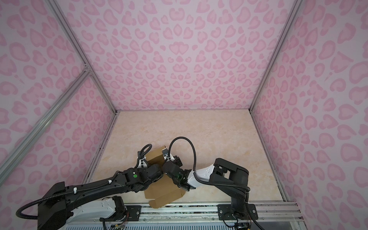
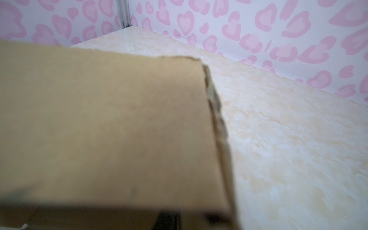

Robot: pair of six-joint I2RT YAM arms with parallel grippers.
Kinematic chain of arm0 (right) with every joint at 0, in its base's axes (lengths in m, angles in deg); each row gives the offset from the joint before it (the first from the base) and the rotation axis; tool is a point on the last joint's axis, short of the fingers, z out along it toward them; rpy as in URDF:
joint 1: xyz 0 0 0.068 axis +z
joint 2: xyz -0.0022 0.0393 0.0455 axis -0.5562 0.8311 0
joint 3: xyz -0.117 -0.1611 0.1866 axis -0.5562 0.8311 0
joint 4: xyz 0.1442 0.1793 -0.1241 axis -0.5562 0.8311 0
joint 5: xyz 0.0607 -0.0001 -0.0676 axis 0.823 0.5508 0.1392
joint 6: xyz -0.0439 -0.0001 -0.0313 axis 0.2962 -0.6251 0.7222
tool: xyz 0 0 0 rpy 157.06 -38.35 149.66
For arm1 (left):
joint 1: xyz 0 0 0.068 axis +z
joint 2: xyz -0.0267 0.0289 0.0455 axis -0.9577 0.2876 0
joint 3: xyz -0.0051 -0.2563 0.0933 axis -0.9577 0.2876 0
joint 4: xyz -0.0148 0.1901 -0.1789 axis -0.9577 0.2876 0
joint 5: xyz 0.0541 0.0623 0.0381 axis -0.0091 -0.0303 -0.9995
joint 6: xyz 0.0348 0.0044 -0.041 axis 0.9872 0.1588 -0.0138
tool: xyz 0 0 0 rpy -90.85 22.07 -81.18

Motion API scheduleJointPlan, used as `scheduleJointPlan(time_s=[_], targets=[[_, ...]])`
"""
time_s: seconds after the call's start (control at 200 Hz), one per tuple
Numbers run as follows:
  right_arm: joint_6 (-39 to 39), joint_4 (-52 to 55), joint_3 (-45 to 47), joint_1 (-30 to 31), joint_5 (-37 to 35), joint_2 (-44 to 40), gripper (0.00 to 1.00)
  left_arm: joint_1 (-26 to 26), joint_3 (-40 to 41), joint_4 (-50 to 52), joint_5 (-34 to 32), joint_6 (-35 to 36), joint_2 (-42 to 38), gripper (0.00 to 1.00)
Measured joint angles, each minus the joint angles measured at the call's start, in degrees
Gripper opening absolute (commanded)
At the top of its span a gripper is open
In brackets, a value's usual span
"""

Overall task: Assemble paper box
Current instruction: First fold the bottom flaps of a flat cardboard box at the center of the table.

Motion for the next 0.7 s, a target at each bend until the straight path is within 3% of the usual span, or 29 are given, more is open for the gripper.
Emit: scheduleJointPlan(time_s=[0.2, 0.445, 0.7], targets=[[-3.04, 4.55, -0.76, -0.04, -0.42, -2.1, 0.0, 0.0, -2.95, 2.45, 2.21, -0.46, -0.04, 0.06], [-6.03, 9.22, -0.74, -1.03, 1.77, -4.11, 0.0, 0.02, -4.85, 4.11, 5.84, -1.09, -1.62, 0.1], [-7.17, 14.19, 0.52, -2.84, 4.26, -5.44, 0.0, -0.28, -6.54, 4.24, 8.15, -1.95, -3.1, 0.27]])
